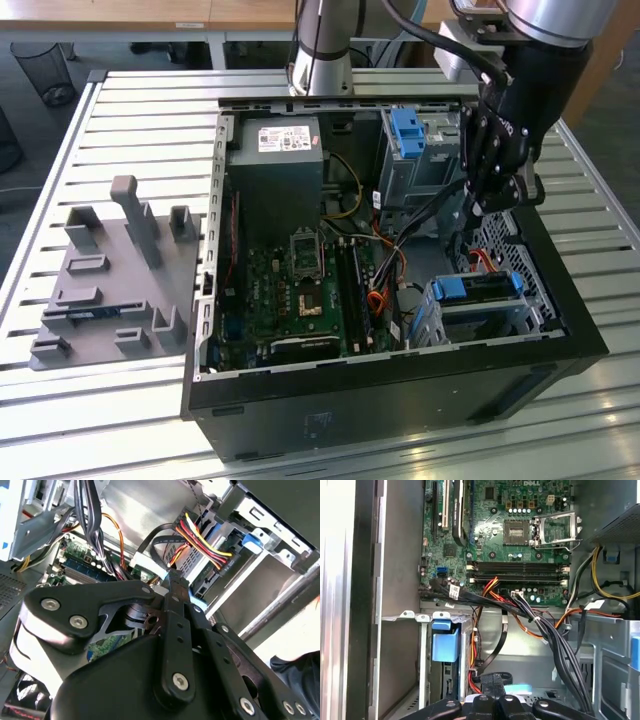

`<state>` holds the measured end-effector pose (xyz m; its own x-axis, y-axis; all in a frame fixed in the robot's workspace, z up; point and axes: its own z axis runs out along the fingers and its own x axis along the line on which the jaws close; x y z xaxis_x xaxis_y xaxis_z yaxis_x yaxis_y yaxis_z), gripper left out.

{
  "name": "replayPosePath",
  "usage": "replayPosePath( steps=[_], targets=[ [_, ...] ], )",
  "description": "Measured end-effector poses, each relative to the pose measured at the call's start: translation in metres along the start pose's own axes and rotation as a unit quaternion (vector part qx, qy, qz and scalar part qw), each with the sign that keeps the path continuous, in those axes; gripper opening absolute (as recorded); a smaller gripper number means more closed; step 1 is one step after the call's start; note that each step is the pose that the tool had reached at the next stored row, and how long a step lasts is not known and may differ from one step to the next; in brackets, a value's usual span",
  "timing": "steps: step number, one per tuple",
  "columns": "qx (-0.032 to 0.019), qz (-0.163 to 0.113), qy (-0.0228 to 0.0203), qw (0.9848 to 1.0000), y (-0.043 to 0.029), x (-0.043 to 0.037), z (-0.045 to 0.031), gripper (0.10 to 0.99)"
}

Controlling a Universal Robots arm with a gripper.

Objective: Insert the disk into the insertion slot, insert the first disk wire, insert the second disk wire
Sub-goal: 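Insert the second disk wire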

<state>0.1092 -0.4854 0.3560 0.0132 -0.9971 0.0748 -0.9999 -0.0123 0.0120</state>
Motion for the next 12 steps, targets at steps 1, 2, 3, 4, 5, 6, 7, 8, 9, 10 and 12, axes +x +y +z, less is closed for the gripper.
replayPosePath(
  steps=[1,2,3,4,5,6,7,8,9,10,12],
  targets=[
    [0.0000,0.000,0.0000,1.0000,0.0002,-0.0001,-0.0017,0.106],
    [0.0000,0.000,0.0000,1.0000,0.0005,-0.0002,-0.0025,0.106],
    [0.0000,0.000,0.0001,1.0000,0.0007,-0.0002,-0.0026,0.106],
    [0.0000,0.000,0.0001,1.0000,0.0011,-0.0002,-0.0026,0.106],
    [0.0000,0.000,0.0004,1.0000,0.0015,-0.0001,-0.0027,0.106],
    [0.0000,0.000,0.0009,1.0000,0.0019,-0.0002,-0.0027,0.106],
    [0.0000,0.000,0.0015,1.0000,0.0022,-0.0002,-0.0026,0.106],
    [0.0001,0.000,0.0021,1.0000,0.0027,-0.0002,-0.0024,0.114],
    [0.0003,0.000,0.0029,1.0000,0.0032,-0.0003,-0.0022,0.114],
    [0.0006,0.000,0.0041,1.0000,0.0037,-0.0004,-0.0020,0.176],
    [0.0009,0.000,0.0075,1.0000,0.0045,-0.0006,-0.0009,0.176]
  ],
)
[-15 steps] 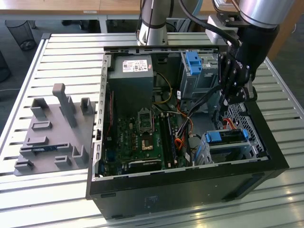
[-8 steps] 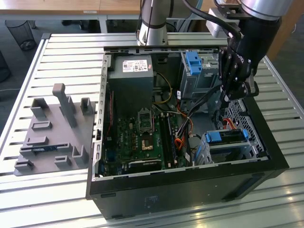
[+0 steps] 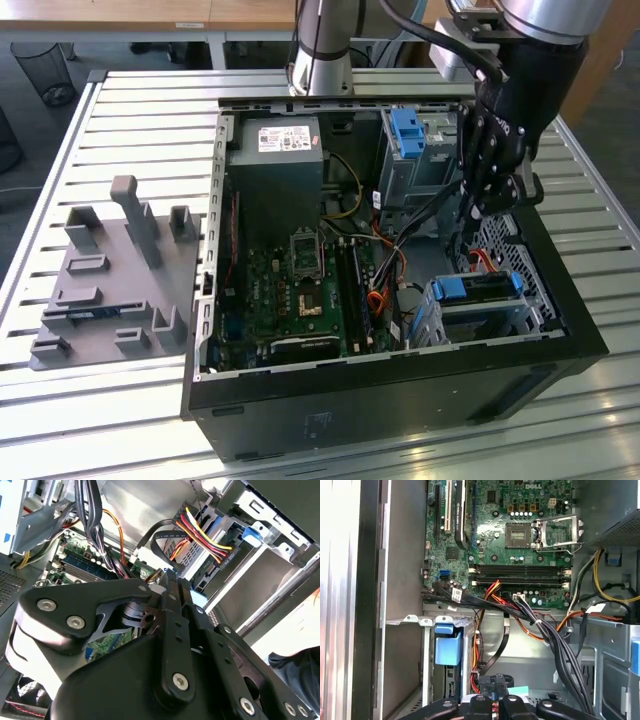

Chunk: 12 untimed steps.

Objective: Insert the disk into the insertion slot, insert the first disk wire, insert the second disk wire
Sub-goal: 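Insert the second disk wire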

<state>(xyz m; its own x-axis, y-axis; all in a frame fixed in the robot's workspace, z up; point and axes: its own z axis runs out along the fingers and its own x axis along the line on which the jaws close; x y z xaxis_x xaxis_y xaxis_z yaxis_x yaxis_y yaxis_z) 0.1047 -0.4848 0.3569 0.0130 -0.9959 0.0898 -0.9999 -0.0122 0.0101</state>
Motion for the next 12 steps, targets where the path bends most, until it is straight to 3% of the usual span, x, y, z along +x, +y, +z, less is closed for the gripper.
replayPosePath(
  steps=[2,3,7,12],
  targets=[
    [0.0000,0.000,0.0043,1.0000,0.0001,-0.0004,0.0016,0.188],
    [0.0000,0.000,0.0062,1.0000,0.0001,-0.0007,0.0024,0.251],
    [0.0000,0.000,0.0087,1.0000,0.0001,-0.0024,0.0055,0.251],
    [-0.0001,0.000,0.0157,0.9999,0.0001,-0.0036,0.0101,0.251]
  ],
)
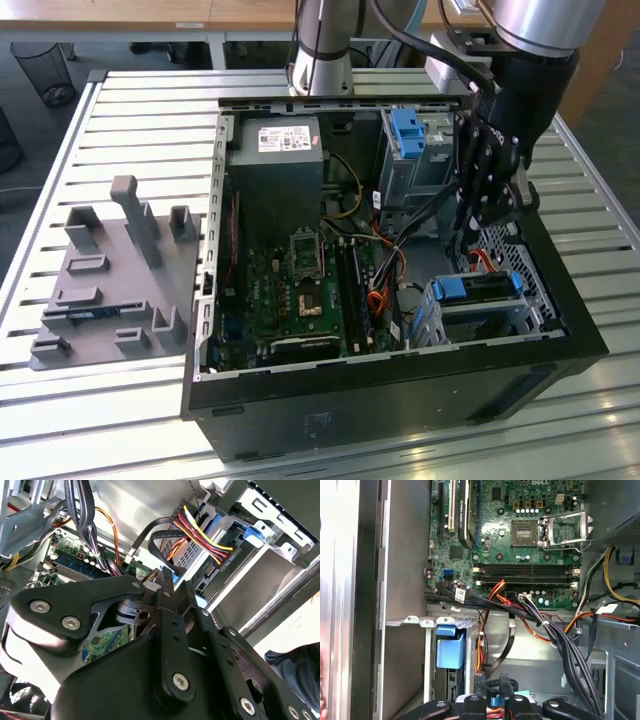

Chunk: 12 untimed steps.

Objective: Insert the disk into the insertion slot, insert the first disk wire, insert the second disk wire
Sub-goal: 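Insert the second disk wire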

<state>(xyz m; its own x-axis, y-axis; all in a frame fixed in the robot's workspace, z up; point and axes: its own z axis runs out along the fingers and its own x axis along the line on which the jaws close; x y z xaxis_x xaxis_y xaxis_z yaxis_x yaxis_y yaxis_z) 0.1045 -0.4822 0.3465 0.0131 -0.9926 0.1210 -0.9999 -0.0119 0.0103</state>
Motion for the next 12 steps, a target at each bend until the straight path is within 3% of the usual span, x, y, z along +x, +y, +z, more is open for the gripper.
replayPosePath(
  steps=[8,9,11,12],
  targets=[
    [-0.0002,0.000,0.0140,0.9999,-0.0002,-0.0039,0.0056,0.235],
    [-0.0002,0.000,0.0147,0.9999,-0.0003,-0.0045,0.0058,0.169],
    [-0.0005,0.000,0.0144,0.9999,-0.0010,-0.0048,0.0060,0.149],
    [-0.0009,0.000,0.0107,0.9999,-0.0013,-0.0048,0.0061,0.149]
  ],
)
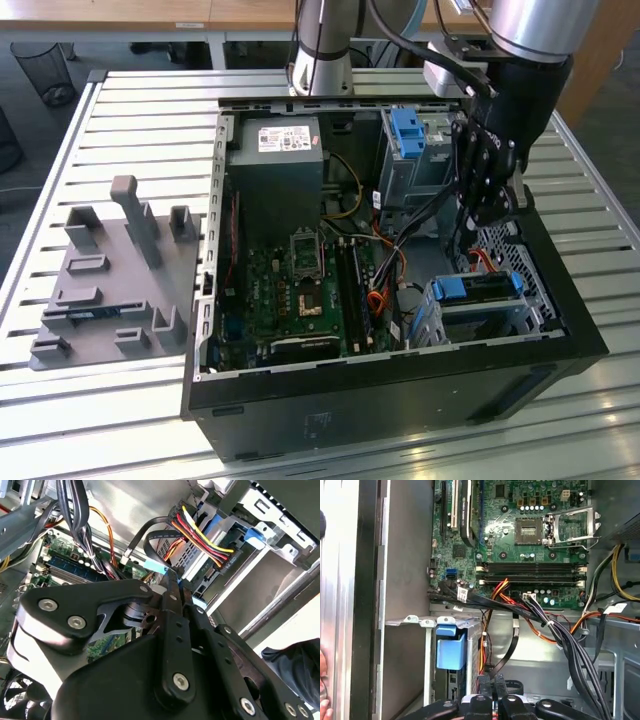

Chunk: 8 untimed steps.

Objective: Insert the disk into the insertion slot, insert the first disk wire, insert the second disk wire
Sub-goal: 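Insert the second disk wire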

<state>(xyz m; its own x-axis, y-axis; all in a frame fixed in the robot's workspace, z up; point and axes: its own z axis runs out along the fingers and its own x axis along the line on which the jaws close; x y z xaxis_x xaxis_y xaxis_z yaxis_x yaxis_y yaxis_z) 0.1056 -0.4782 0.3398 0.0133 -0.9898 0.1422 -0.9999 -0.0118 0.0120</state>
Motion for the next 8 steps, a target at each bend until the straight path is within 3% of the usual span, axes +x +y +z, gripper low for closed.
replayPosePath(
  steps=[4,5,8],
  targets=[
    [0.0001,0.000,-0.0355,0.9994,-0.0004,0.0000,0.0005,0.149],
    [0.0002,0.000,-0.0390,0.9992,-0.0004,0.0001,0.0009,0.149],
    [0.0001,0.000,-0.0389,0.9992,-0.0004,0.0004,0.0015,0.149]
  ],
)
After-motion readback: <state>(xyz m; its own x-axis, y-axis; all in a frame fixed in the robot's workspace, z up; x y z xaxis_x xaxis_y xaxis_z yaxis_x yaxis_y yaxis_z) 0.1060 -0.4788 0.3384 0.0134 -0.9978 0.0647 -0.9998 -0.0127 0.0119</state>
